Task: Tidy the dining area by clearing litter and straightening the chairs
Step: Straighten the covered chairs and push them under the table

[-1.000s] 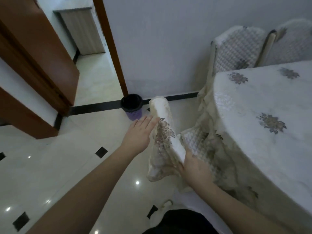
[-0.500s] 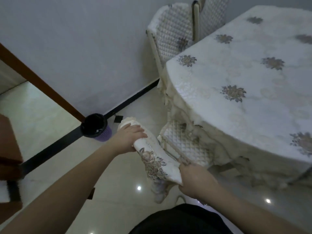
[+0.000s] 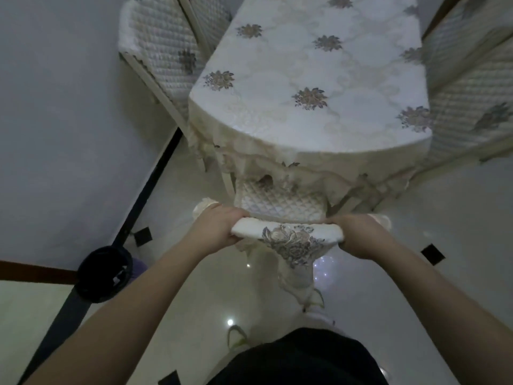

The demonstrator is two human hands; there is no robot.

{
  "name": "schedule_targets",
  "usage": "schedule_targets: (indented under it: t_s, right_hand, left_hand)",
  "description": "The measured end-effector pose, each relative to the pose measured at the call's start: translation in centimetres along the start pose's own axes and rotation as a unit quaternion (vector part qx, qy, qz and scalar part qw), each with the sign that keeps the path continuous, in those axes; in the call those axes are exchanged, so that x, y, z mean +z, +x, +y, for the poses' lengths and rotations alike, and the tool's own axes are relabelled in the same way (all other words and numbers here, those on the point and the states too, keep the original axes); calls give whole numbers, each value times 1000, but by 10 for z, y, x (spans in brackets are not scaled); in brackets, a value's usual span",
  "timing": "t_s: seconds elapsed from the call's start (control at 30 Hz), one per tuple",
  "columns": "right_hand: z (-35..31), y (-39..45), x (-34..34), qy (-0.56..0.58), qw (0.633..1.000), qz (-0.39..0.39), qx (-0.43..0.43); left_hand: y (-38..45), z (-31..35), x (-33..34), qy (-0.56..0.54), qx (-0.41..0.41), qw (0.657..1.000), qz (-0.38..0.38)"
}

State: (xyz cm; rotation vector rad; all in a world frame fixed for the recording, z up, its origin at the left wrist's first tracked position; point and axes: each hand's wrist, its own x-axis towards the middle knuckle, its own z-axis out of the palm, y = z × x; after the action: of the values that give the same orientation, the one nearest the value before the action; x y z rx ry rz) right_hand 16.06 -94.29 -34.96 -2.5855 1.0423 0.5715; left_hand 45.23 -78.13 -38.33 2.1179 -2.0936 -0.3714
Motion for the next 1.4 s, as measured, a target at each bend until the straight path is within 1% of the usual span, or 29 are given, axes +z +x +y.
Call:
schedule_targets:
  t_s: [0.07, 0.2, 0.33, 0.4, 0.57, 0.63, 0.73, 0.8, 1.0, 1.17, 1.33, 1.4]
  right_hand:
    - [-5, -4, 0, -1, 999, 12, 31]
    - [-11, -11, 3, 5, 997, 60, 51]
    - [-19, -10, 8, -8, 996, 52, 78]
    - [-23, -8, 10, -9, 995, 46, 86]
    - [-31, -6, 23, 25, 993, 79, 83]
    - [-37, -6, 28, 31, 993, 86, 81]
    - [-43, -5, 36, 35, 991, 107, 75]
    - [-41, -4, 40, 47, 989, 120, 69]
    - [-31, -1, 40, 70, 986, 142, 61]
    - [-21, 1, 33, 62, 988, 124, 66]
    - [-23, 0, 30, 40, 990, 111, 77]
    - [-28, 0, 29, 38, 990, 104, 83]
  left_hand:
    - [2, 0, -3, 8, 10, 1000, -11]
    - [7, -6, -4, 13, 3, 1000, -20]
    - [8, -12, -7, 56, -6, 997, -54]
    - [6, -16, -11, 75, 6, 995, -62]
    - [2, -25, -21, 129, 44, 988, -70]
    - [-2, -30, -23, 128, 62, 988, -57]
    - [-7, -38, -22, 118, 87, 989, -2]
    - [-8, -37, -21, 120, 98, 988, 11]
    - [-3, -37, -17, 88, 104, 990, 25]
    - [6, -30, -12, 68, 94, 993, 32]
    - [5, -30, -10, 85, 84, 993, 21]
    - [5, -30, -13, 74, 80, 994, 13]
